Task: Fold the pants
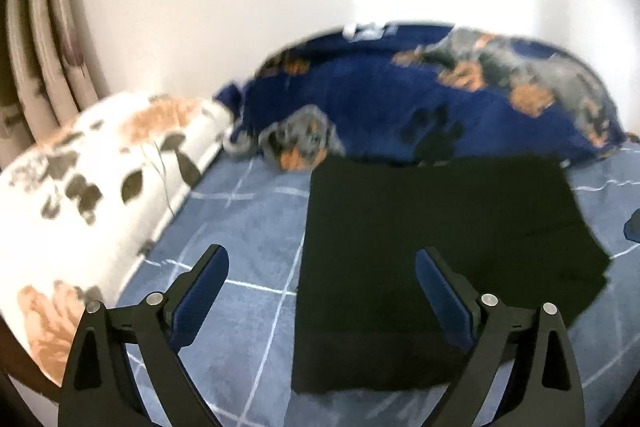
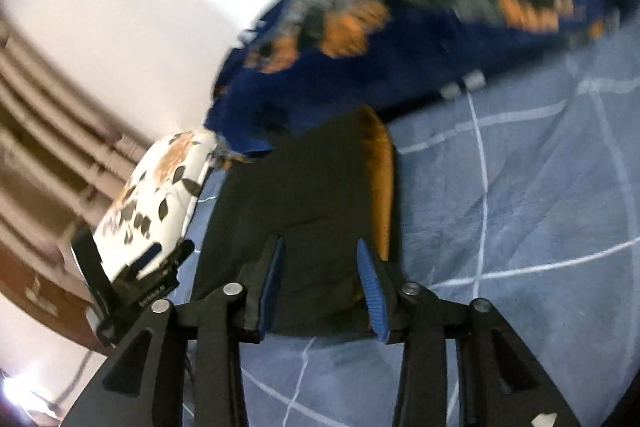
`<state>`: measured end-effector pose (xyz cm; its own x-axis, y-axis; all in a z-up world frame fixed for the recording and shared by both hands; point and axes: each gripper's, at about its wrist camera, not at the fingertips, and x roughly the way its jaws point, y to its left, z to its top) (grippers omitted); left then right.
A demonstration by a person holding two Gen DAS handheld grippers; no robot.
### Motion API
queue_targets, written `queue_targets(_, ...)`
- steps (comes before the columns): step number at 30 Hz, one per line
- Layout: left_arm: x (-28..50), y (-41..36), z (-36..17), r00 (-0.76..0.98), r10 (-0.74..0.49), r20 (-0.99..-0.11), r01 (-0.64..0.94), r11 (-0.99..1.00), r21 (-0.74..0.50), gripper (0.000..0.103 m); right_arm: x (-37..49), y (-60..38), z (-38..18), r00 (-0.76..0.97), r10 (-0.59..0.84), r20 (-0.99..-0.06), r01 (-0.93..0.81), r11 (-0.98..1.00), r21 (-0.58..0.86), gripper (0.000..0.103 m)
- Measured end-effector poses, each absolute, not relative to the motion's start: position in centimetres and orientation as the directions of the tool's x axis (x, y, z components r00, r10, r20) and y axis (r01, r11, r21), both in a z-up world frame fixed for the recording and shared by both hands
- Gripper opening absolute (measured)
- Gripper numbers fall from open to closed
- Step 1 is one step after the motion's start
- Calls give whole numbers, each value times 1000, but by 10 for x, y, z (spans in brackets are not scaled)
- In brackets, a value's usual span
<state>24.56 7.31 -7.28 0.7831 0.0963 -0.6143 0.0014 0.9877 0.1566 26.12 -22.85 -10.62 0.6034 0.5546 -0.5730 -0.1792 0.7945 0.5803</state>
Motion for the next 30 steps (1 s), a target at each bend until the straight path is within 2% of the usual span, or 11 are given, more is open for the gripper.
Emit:
queue_targets(6,190,51,-20,854,60,-516,7,992,126,102,208,-217,-61,688,505,-521,-220,829,514,61)
queue_targets(11,147,46,20,893,60,-445,-15,994,105,103,170,-209,-33,712,501,-491,-266,841,471,63)
queue_targets(17,94,37,62,934,108,-340,-62,988,143,103,129,-201,-4,742,512,-433,-323,839,438,66)
queue_targets(24,49,30,87,957,119,-266,-84,987,138,103,100,-201,17,760,519,-392,-350,834,426,73)
queue_targets(30,28,31,101,958,46,-283,-28,997,68,103,84,-199,23,763,516,-389,-355,838,415,74)
